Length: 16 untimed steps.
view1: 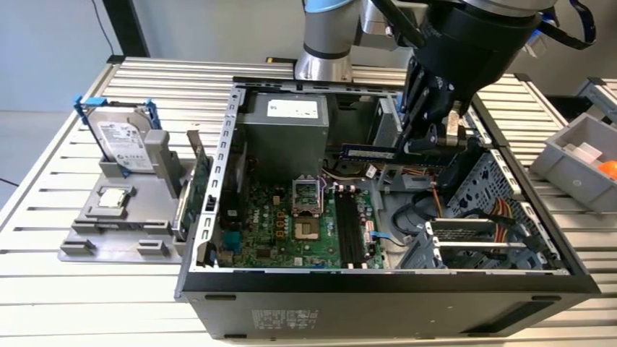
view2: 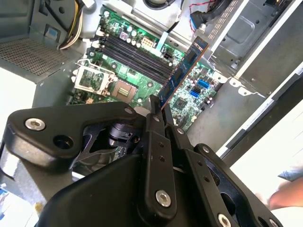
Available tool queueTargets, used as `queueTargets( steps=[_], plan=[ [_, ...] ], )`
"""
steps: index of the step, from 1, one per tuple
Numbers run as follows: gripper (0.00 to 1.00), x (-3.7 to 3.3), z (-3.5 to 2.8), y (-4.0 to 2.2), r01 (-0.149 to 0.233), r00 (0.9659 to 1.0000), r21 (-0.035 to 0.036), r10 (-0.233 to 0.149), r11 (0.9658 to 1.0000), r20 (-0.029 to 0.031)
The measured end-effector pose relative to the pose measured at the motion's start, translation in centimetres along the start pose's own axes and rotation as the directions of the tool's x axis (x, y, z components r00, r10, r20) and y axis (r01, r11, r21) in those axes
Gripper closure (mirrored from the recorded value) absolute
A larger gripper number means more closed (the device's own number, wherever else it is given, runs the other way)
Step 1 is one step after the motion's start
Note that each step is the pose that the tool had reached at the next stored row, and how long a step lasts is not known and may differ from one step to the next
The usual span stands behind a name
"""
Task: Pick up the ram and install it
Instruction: 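Pick up the ram and move it above insertion slot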
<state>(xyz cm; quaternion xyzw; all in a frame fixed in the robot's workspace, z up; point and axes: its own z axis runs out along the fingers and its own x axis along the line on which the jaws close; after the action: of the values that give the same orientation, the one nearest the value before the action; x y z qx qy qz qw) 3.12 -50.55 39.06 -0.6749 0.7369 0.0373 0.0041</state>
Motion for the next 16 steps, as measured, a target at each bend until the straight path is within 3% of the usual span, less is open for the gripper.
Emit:
queueTargets(
  steps=[9, 16],
  plan=[
    [1.00, 0.00, 0.00, -0.01, -0.004, 1.0000, 0.0002, 0.004, 1.0000, 0.0002],
    [1.00, 0.00, 0.00, -0.02, -0.046, 0.9989, 0.0026, 0.046, 0.9989, 0.0024]
  ],
)
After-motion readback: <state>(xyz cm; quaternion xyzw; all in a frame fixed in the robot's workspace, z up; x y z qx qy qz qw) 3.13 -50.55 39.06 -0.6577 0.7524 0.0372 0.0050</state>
